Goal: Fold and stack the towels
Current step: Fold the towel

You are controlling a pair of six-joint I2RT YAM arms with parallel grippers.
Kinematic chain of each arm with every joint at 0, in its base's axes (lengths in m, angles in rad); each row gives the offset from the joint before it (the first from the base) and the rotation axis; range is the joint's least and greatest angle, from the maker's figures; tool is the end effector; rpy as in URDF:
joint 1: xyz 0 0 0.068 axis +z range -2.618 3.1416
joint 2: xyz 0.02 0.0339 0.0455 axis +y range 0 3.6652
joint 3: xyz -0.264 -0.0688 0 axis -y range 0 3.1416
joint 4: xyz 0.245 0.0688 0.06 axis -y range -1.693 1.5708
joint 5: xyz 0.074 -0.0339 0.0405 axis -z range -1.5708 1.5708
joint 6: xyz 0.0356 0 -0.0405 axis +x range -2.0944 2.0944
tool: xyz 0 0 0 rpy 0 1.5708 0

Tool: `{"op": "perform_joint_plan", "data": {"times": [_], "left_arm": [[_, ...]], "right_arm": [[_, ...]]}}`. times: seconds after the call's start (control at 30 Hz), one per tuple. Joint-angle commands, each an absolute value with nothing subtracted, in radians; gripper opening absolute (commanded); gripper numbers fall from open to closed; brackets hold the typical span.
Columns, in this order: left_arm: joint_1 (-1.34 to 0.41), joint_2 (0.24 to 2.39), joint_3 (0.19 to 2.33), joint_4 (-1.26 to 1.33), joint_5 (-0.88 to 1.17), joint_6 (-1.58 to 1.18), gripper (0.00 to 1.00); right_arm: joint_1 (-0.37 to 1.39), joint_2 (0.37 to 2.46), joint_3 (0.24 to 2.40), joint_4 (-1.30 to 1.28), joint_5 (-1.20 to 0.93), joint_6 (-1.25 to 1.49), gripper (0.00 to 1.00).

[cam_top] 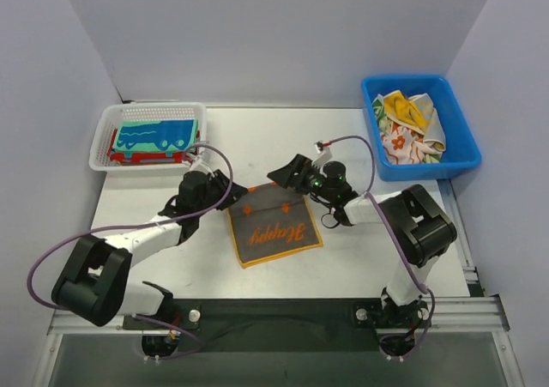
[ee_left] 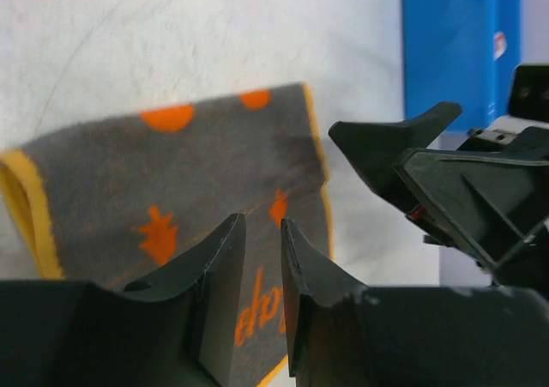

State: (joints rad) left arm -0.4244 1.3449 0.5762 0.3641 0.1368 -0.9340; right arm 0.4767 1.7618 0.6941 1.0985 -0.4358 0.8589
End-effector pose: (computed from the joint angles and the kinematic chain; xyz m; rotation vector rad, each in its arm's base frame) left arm 0.2524 -0.1194 0.2006 -0.4406 2.0709 -0.9891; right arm 0.3014 0.1726 0.1903 -0.0574 1.7173 1.3610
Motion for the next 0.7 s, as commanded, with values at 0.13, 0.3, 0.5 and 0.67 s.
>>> {"op": "perform_joint_plan", "data": {"times": [0.13,0.3,0.5,0.67], "left_arm": [[-0.466,1.439,0.414,0.356,0.075,-0.936,0.30],[-0.463,1.517,0.376,0.397,0.058,-0.980,0.26],[-0.451,1.513,0.316,0.414,0.063,-1.014,0.25],[-0.434,1.476,0.287,0.414,0.071,-0.999,0.25]], "right_arm": [[0.546,1.884,0.637,1.271,-0.457,0.920,0.86],[0.538,1.925,0.577,1.266,-0.428,0.865,0.86],[0.447,1.931,0.439,1.406,-0.388,0.894,0.86],[0.341,1.945,0.308,1.548,-0.354,0.946,0.87]]}}
